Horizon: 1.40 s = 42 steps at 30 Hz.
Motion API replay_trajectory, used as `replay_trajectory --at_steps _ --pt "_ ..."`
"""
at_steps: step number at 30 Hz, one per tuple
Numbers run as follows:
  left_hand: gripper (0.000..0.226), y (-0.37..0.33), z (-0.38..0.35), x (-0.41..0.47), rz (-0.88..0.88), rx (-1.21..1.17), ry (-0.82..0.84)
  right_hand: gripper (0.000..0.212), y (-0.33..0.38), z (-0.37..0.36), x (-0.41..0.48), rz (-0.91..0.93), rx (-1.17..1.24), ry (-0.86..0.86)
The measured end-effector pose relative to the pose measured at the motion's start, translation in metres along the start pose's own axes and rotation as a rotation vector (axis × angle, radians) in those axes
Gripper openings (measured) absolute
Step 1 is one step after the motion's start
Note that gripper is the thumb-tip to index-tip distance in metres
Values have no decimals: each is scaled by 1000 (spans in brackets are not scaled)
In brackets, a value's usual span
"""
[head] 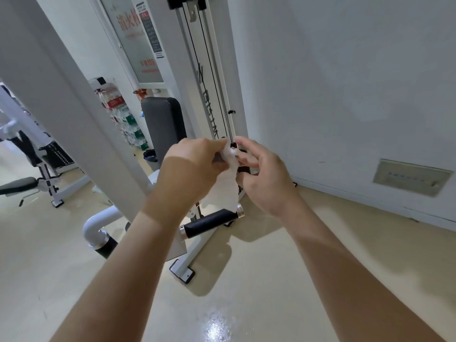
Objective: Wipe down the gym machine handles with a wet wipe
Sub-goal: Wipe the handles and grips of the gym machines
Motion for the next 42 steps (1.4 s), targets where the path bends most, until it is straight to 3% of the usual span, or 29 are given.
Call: replay_trajectory --at_steps 4,6,8,10,12,15,18,21,23,24,26,28,30,32,37,42 --pt "33 5 -13 9 22 89 4 75 2 -7 -11 3 7 76" --pt "39 7 -16 9 42 109 -52 75 -2 -13 -16 13 6 -4" --pt "33 6 -14 -1 17 9 -272 71 -9 -15 -16 -20 12 -167" --pt "21 2 -10 -19 -59 -137 -541 54 -10 -15 -12 -39 70 -288" --pt "21 4 -13 -32 -94 -215 -671 34 -9 -13 -8 -76 182 -358" --pt "25 2 -25 -48 -175 -221 -642 26 -12 -11 -9 -175 248 -386" --pt "23 -6 -25 -69 -202 -222 -616 26 -30 -20 -17 -450 513 -333" --pt "19 -6 -17 -80 93 -433 -526 15 -29 -20 -41 -610 596 -129" --pt "16 -2 -18 -84 310 -567 -463 19 -17 -17 -60 -575 618 74" --pt "16 -4 -19 -87 339 -576 -419 21 -11 -14 -64 -534 663 106" --pt "24 -14 -19 -90 264 -578 -319 20 -10 -10 -60 -500 728 1" --pt "38 -19 -10 -95 178 -560 -263 19 -17 -18 -52 -599 796 -138" --pt "45 -11 13 -96 90 -375 -433 20 -20 -38 -50 -715 931 -203" --pt "55 2 23 -93 86 -222 -523 17 -19 -57 -52 -789 1013 -223" --pt "55 21 -3 -78 91 -114 -364 13 -18 -67 -42 -942 1021 -352" --pt "60 30 -7 -72 110 -116 -325 19 -20 -45 -16 -895 1205 -494"
Point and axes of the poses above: each hand's wrist, its own x-axis towards the middle knuckle, its own z-axis out of the back of the hand, y = z × x, the point moved 6 cm from there along x, towards the middle knuckle, and after that the axes turned 12 degrees about -y, right-handed, at the moved point
